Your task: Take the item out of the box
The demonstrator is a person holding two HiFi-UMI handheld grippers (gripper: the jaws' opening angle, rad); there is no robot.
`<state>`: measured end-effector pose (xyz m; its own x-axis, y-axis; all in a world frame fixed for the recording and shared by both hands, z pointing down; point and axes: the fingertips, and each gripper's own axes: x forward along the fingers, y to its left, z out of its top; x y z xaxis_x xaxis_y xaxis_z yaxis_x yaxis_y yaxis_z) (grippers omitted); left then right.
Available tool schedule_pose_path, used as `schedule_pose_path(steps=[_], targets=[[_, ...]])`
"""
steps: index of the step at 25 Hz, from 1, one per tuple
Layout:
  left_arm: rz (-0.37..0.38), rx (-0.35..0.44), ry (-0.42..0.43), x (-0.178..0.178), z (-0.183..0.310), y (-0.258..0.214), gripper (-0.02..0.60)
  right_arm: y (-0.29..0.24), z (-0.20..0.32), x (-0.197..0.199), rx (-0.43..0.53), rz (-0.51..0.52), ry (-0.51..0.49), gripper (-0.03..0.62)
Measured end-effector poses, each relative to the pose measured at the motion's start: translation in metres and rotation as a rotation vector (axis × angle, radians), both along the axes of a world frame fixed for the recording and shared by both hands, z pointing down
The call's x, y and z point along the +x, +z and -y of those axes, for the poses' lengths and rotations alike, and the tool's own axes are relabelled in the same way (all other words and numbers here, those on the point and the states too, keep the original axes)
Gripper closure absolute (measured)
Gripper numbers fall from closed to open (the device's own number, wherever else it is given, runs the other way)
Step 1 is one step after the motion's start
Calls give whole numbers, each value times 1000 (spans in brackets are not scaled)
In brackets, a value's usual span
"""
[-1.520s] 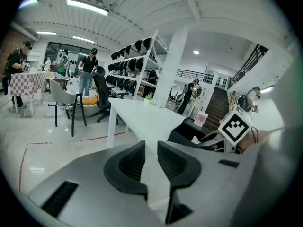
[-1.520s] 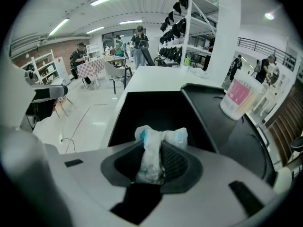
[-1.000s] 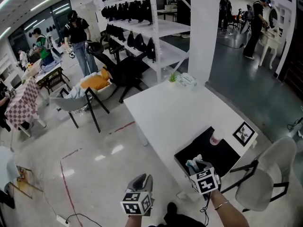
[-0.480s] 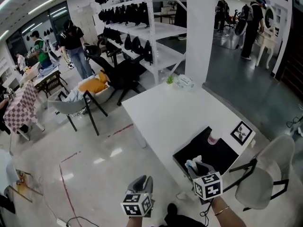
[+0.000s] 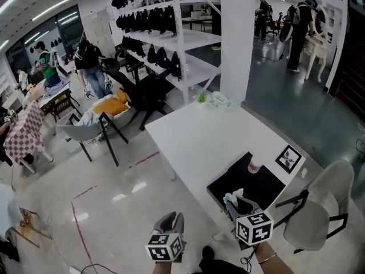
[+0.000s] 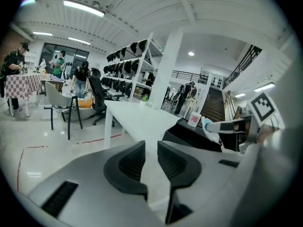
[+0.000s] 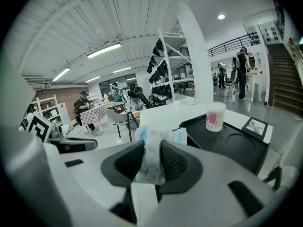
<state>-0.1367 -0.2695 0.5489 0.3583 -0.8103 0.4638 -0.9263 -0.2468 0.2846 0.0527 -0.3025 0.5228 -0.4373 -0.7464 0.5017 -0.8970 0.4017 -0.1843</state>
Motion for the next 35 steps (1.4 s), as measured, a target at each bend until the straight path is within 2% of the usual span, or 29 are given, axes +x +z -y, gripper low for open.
schedule_pose_path(steps=[23, 35], targets=[[7, 23, 19, 6, -9, -6, 505, -25, -26, 9, 68, 142, 46, 488], [11, 30, 32, 11, -14, -9, 505, -29, -31, 13, 98, 111, 43, 494]])
